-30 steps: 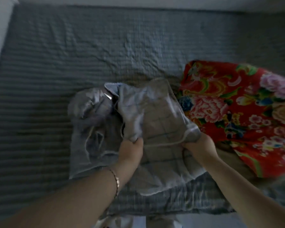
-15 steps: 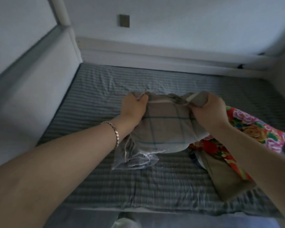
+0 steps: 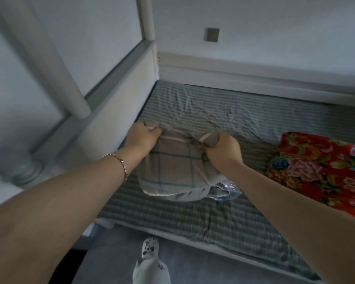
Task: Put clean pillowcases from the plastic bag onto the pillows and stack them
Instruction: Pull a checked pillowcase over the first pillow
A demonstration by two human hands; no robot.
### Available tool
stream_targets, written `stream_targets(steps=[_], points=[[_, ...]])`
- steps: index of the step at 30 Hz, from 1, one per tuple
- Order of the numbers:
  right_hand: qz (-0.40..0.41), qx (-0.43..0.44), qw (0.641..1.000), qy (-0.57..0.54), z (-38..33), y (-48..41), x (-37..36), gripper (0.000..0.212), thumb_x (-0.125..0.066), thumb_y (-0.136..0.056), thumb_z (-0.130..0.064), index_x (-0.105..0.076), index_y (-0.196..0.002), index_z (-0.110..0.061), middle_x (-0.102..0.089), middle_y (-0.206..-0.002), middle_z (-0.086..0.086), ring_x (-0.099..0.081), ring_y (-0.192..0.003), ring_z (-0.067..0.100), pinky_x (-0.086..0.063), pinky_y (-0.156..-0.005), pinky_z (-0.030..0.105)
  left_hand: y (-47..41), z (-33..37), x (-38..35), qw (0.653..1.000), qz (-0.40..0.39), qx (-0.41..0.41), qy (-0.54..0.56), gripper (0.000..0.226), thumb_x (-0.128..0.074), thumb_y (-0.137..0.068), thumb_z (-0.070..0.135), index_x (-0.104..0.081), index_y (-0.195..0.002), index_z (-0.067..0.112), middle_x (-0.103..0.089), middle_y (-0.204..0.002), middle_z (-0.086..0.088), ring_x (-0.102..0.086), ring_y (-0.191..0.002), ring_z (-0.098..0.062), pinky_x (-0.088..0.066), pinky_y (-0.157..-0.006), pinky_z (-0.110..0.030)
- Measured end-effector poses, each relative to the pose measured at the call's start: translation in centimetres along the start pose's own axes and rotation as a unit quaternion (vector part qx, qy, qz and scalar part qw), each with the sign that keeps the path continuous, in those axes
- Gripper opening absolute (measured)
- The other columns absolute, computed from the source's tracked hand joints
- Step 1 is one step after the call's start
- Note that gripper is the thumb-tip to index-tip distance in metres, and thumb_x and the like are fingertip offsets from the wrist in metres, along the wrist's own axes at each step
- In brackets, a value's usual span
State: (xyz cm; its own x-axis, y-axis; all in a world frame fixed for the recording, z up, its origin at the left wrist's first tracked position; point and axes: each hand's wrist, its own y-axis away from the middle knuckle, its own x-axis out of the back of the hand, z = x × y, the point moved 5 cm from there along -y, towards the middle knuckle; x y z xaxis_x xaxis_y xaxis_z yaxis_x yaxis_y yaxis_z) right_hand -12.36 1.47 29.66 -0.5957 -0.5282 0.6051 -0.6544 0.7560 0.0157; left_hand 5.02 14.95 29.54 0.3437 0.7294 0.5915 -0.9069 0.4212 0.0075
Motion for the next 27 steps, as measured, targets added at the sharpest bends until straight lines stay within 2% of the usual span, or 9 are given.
stream_targets(steps=[4, 8, 10, 11, 14, 17, 21, 24, 27], points=[[-0.074, -0.015, 0.997, -0.014, -2.0, -2.6, -6.9, 0.012, -0.06, -0.084, -0.009, -0.064, -0.09, -0.018, -0.059, -0.089, -0.007, -0.053, -0.085, 0.011, -0.045, -0.075, 0.024, -3.3, -4.9, 3.6, 0.998, 0.004, 0.046, -0.052, 0.021, -0.062, -0.085, 0.029, -0.064, -0.074, 0.01, -0.061, -0.076, -0.001, -0.057, -0.085, -0.022, -0.034, -0.068, -0.02], [-0.153, -0.064, 0.986, -0.004, -1.9, -6.6, -15.3, 0.026, -0.06, -0.088, -0.017, -0.052, -0.067, -0.03, -0.054, -0.072, -0.011, -0.053, -0.072, 0.01, -0.044, -0.059, 0.02, -9.6, -11.2, 5.2, 0.989, -0.022, 0.098, -0.104, 0.026, -0.062, -0.085, 0.025, -0.064, -0.085, 0.0, -0.062, -0.087, -0.011, -0.057, -0.094, -0.03, -0.033, -0.072, -0.021], [-0.188, -0.115, 0.975, 0.019, -0.3, -8.1, -20.2, 0.016, -0.06, -0.088, -0.021, -0.062, -0.073, -0.026, -0.056, -0.073, -0.01, -0.055, -0.073, 0.012, -0.043, -0.058, 0.021, -13.1, -15.6, 4.5, 0.98, -0.054, 0.131, -0.137, 0.025, -0.06, -0.085, 0.024, -0.06, -0.076, 0.001, -0.06, -0.08, -0.011, -0.057, -0.089, -0.029, -0.033, -0.07, -0.022], [-0.197, -0.143, 0.97, 0.025, 0.5, -9.0, -22.8, 0.011, -0.06, -0.088, -0.023, -0.067, -0.081, -0.02, -0.059, -0.077, -0.007, -0.056, -0.077, 0.013, -0.044, -0.063, 0.022, -15.3, -17.9, 3.7, 0.975, -0.07, 0.144, -0.154, 0.028, -0.06, -0.086, 0.024, -0.062, -0.085, -0.003, -0.063, -0.089, -0.016, -0.059, -0.094, -0.032, -0.034, -0.071, -0.022], [-0.193, -0.2, 0.96, 0.03, 2.1, -12.0, -28.4, 0.014, -0.058, -0.088, -0.024, -0.067, -0.082, -0.015, -0.063, -0.081, 0.0, -0.06, -0.085, 0.019, -0.049, -0.074, 0.029, -21.1, -22.6, 1.1, 0.968, -0.111, 0.155, -0.166, 0.035, -0.057, -0.087, 0.026, -0.063, -0.101, -0.005, -0.063, -0.109, -0.023, -0.059, -0.101, -0.035, -0.044, -0.077, -0.028], [-0.151, -0.247, 0.957, 0.012, 2.6, -17.7, -30.4, 0.021, -0.061, -0.087, -0.021, -0.05, -0.069, -0.018, -0.055, -0.078, 0.0, -0.052, -0.078, 0.018, -0.042, -0.071, 0.027, -27.3, -22.7, -1.9, 0.966, -0.149, 0.125, -0.169, 0.037, -0.051, -0.092, 0.026, -0.062, -0.111, -0.003, -0.06, -0.119, -0.021, -0.056, -0.11, -0.035, -0.042, -0.086, -0.03], [-0.067, -0.278, 0.948, -0.142, 4.8, -26.6, -30.2, 0.016, -0.063, -0.088, -0.026, -0.054, -0.096, -0.017, -0.053, -0.084, -0.004, -0.049, -0.079, 0.014, -0.038, -0.076, 0.027, -36.8, -21.3, -5.2, 0.984, -0.1, 0.127, -0.072, 0.038, -0.053, -0.091, 0.025, -0.056, -0.12, 0.0, -0.06, -0.117, -0.015, -0.055, -0.112, -0.028, -0.039, -0.084, -0.023], [-0.061, -0.287, 0.909, -0.295, 9.2, -32.0, -32.0, 0.049, -0.067, -0.083, -0.035, -0.044, -0.124, -0.02, -0.052, -0.108, -0.006, -0.053, -0.099, 0.017, -0.043, -0.081, 0.031, -43.0, -21.9, -7.5, 0.991, -0.088, 0.09, 0.054, 0.036, -0.054, -0.087, 0.023, -0.055, -0.111, -0.002, -0.061, -0.107, -0.019, -0.057, -0.103, -0.031, -0.043, -0.084, -0.033], [-0.099, -0.335, 0.908, -0.233, 16.0, -32.2, -35.6, 0.097, -0.078, -0.056, -0.059, -0.041, -0.131, -0.011, -0.055, -0.126, -0.001, -0.053, -0.108, 0.019, -0.047, -0.081, 0.032, -43.0, -26.9, -11.3, 0.982, -0.165, 0.096, 0.002, 0.018, -0.052, -0.09, 0.018, -0.057, -0.074, 0.012, -0.052, -0.071, -0.003, -0.053, -0.083, -0.022, -0.044, -0.069, -0.025]])
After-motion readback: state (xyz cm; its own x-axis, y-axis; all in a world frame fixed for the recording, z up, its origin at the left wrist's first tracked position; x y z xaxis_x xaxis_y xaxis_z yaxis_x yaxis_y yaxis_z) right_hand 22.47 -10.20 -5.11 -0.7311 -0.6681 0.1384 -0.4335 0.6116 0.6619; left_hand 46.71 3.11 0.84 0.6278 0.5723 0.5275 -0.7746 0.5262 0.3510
